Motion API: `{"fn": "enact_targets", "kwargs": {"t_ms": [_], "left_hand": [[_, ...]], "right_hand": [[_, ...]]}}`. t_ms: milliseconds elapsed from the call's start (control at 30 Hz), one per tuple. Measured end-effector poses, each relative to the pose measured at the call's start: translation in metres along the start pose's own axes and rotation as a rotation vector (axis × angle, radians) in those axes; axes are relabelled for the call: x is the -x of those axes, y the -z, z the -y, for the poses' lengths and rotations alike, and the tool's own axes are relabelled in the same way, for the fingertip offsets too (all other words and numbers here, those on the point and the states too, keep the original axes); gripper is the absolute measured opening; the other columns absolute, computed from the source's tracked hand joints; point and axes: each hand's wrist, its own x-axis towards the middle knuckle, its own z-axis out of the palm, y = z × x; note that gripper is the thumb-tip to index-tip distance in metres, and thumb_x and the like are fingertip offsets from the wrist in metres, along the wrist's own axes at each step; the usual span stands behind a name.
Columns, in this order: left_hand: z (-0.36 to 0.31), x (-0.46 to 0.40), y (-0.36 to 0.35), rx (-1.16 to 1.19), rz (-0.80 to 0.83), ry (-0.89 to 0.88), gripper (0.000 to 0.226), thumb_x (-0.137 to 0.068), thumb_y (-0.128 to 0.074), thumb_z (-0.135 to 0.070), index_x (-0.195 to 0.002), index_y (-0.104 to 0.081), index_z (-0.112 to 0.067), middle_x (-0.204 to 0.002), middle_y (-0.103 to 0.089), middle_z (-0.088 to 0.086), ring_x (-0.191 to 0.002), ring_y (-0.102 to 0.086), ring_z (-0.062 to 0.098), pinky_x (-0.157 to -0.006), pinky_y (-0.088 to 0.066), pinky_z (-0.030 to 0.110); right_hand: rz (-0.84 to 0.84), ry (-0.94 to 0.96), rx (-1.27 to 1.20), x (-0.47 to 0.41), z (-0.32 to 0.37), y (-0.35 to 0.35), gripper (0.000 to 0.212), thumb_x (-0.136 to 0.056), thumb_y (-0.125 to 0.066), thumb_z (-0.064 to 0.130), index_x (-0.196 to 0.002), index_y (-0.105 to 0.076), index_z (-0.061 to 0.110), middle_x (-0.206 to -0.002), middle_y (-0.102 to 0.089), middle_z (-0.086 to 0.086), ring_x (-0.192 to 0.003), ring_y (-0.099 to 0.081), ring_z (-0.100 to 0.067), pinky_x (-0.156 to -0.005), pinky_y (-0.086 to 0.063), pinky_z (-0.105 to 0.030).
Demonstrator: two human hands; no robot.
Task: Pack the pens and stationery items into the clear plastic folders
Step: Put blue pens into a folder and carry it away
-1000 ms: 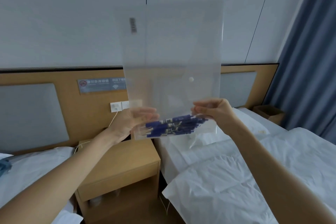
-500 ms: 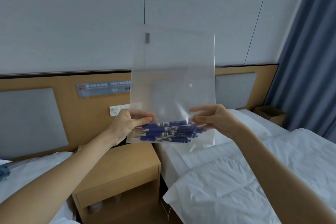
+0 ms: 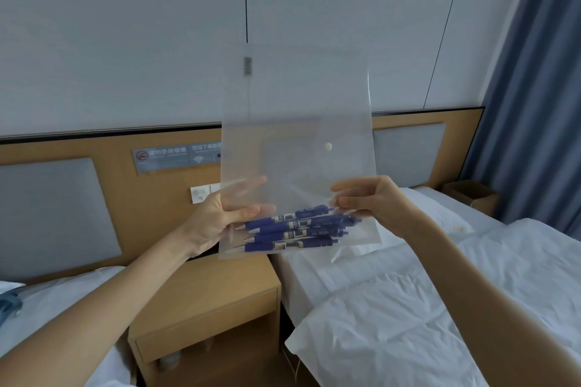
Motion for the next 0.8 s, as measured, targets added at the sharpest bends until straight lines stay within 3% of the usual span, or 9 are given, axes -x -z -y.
{"fn": "enact_targets", "kwargs": {"t_ms": [167, 367, 567, 667, 733, 800], "left_hand": [[0.010, -0.003, -0.013, -0.039, -0.095, -0.040, 0.068, -0.045, -0.091, -0.047, -0.109, -0.070, -0.036, -0.106, -0.071, 0.014, -0.102, -0.067, 0.027, -0.079, -0.057, 0.038], [0.019, -0.012, -0.012, -0.058, -0.120, -0.065, 0.067, -0.044, -0.092, -0.045, -0.105, -0.072, -0.028, -0.104, -0.072, 0.013, -0.098, -0.069, 0.024, -0.074, -0.059, 0.033], [0.012, -0.019, -0.012, -0.143, -0.117, -0.078, 0.024, -0.069, -0.076, -0.025, -0.092, -0.076, -0.030, -0.098, -0.074, 0.008, -0.093, -0.070, 0.019, -0.071, -0.059, 0.028], [0.013, -0.025, -0.012, -0.126, -0.184, -0.057, 0.022, -0.073, -0.068, -0.017, -0.093, -0.075, -0.019, -0.096, -0.074, 0.007, -0.092, -0.069, 0.019, -0.070, -0.059, 0.029], [0.013, -0.027, -0.014, -0.084, -0.173, -0.041, 0.021, -0.070, -0.072, -0.022, -0.090, -0.076, -0.018, -0.098, -0.074, 0.006, -0.092, -0.069, 0.019, -0.068, -0.059, 0.029], [0.011, -0.031, -0.014, -0.071, -0.127, -0.038, 0.030, -0.061, -0.082, -0.036, -0.087, -0.078, -0.022, -0.101, -0.073, 0.005, -0.095, -0.069, 0.018, -0.066, -0.058, 0.027]], "right_hand": [[0.076, -0.091, -0.012, 0.001, 0.000, 0.002, 0.041, -0.080, -0.067, -0.003, -0.114, -0.066, 0.019, -0.101, -0.073, -0.009, -0.079, -0.071, -0.021, -0.058, -0.054, -0.023], [0.003, -0.055, -0.034, 0.001, -0.011, 0.005, 0.037, -0.079, -0.063, -0.011, -0.107, -0.069, 0.013, -0.090, -0.075, -0.009, -0.070, -0.071, -0.020, -0.059, -0.055, -0.023], [0.012, 0.019, -0.059, -0.002, -0.014, 0.013, 0.032, -0.070, -0.066, -0.005, -0.089, -0.077, 0.019, -0.090, -0.074, -0.011, -0.072, -0.072, -0.023, -0.063, -0.059, -0.027], [-0.023, 0.063, -0.019, -0.008, -0.016, 0.017, 0.032, -0.075, -0.064, -0.012, -0.083, -0.078, 0.015, -0.090, -0.074, -0.015, -0.075, -0.072, -0.025, -0.065, -0.059, -0.029], [-0.024, 0.049, -0.021, -0.011, -0.016, 0.022, 0.021, -0.072, -0.069, -0.006, -0.089, -0.075, 0.007, -0.091, -0.072, -0.019, -0.077, -0.072, -0.027, -0.065, -0.058, -0.028], [-0.016, 0.034, -0.031, -0.014, -0.016, 0.029, 0.037, -0.063, -0.079, 0.011, -0.097, -0.070, -0.001, -0.089, -0.073, -0.016, -0.078, -0.072, -0.028, -0.064, -0.058, -0.027]]}}
